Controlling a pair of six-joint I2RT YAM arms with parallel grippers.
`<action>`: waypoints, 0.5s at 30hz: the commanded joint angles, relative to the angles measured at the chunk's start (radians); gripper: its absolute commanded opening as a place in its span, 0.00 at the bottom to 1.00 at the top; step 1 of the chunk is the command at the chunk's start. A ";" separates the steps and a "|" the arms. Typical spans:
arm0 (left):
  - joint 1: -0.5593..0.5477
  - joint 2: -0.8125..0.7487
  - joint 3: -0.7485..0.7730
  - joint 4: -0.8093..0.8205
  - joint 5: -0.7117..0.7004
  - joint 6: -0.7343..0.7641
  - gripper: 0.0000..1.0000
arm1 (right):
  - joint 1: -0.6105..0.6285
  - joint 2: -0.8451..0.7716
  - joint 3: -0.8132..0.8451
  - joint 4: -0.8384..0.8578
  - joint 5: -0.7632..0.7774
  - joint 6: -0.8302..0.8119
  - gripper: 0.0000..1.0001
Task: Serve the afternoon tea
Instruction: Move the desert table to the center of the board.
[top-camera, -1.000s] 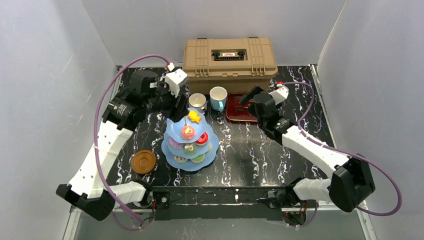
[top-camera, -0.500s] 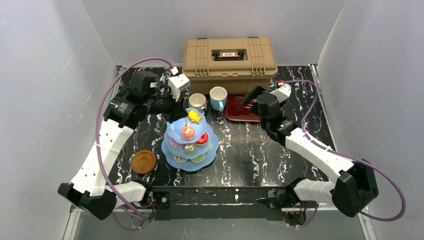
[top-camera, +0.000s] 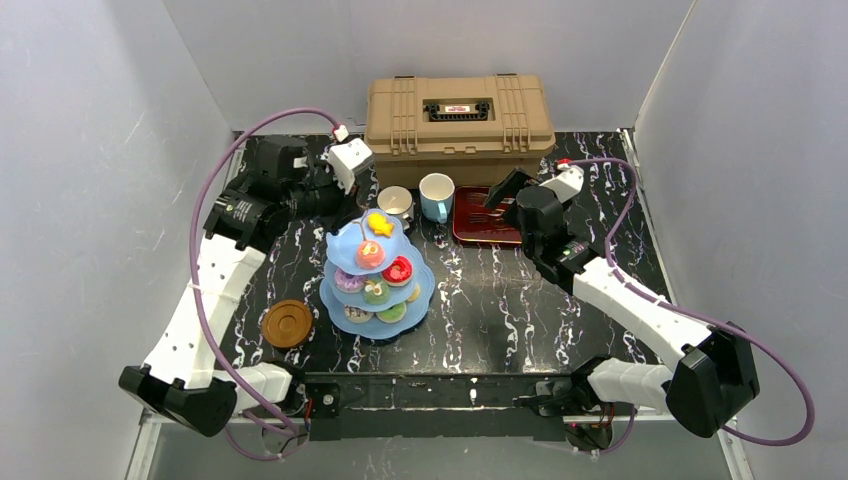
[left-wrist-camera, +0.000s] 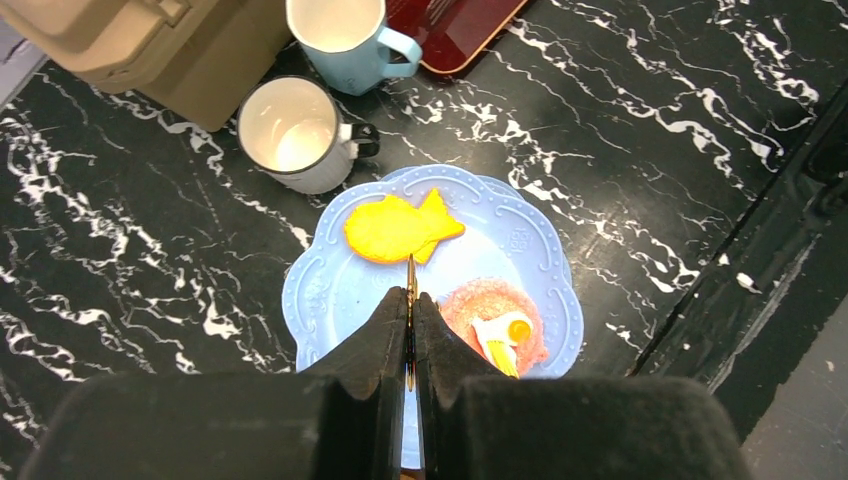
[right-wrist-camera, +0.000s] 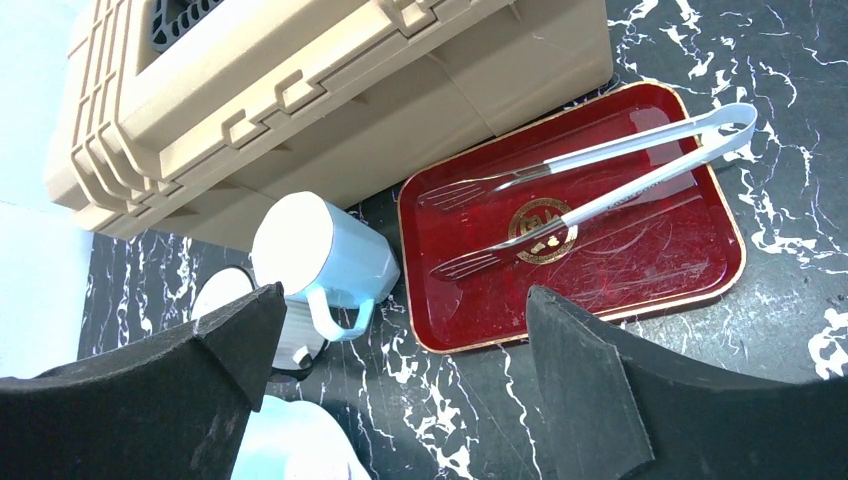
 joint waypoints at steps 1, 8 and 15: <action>0.034 -0.008 0.103 0.036 -0.021 0.050 0.00 | -0.001 -0.025 0.014 0.037 0.005 -0.024 0.98; 0.092 0.011 0.161 0.053 -0.017 0.109 0.00 | -0.001 -0.026 0.011 0.036 0.000 -0.025 0.98; 0.183 0.057 0.199 0.069 -0.011 0.176 0.00 | -0.001 -0.033 0.011 0.034 0.004 -0.026 0.98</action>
